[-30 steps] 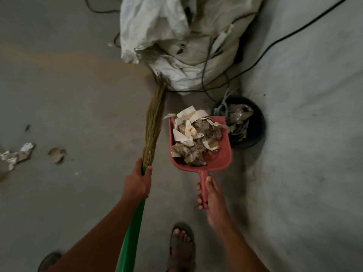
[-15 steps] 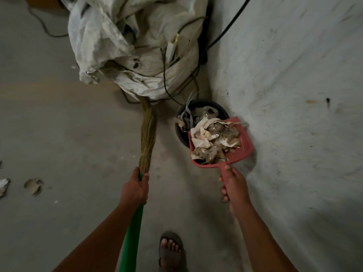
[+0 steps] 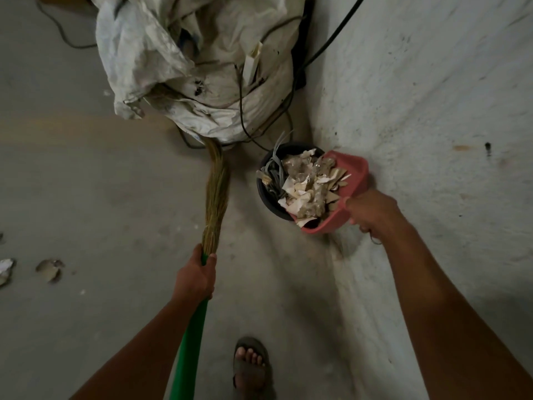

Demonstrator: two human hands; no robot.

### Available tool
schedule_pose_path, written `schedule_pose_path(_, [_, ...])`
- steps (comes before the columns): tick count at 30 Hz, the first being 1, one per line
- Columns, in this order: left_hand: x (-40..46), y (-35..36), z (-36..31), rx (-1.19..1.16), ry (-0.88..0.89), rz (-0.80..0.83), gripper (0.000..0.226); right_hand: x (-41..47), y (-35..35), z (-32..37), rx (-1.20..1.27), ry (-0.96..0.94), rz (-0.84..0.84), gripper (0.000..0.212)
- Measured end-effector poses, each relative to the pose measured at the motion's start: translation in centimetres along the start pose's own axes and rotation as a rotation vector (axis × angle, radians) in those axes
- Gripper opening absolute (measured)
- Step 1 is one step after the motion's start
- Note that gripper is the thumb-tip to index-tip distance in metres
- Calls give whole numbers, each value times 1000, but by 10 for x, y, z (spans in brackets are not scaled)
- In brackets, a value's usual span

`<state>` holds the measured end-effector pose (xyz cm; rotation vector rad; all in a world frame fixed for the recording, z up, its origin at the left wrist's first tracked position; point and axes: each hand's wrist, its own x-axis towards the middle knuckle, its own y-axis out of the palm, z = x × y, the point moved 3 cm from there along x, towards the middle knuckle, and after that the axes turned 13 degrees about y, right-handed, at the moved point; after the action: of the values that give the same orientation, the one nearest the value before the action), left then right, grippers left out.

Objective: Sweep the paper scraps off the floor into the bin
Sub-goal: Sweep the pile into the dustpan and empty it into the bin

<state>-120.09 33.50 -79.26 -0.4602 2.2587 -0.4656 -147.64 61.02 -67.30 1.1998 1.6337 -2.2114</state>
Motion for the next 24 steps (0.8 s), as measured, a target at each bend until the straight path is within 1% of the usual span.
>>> schedule_pose_path(3, [1, -2, 0, 0, 13, 7, 59, -1, -13, 23, -130, -24, -25, 29])
schedule_pose_path(6, [3, -3, 0, -8, 12, 14, 60, -4, -14, 42, -241, -44, -90, 38])
schedule_pose_path(8, [4, -3, 0, -11, 11, 15, 61, -8, -15, 54, -287, -78, -129, 37])
schedule_pose_path(11, [4, -3, 1, -18, 16, 9, 61, -12, -21, 69, -309, -119, -165, 33])
schedule_pose_path(15, [0, -5, 5, -37, 3, 24, 62, -22, -37, 73, -347, -117, -217, 25])
schedule_pose_path(21, [-5, -9, 10, -25, -18, 35, 60, -33, -55, 54, -287, -121, -297, 30])
schedule_pose_path(24, [-6, -10, 12, -11, -5, 37, 60, -38, -59, 45, -249, -88, -327, 35])
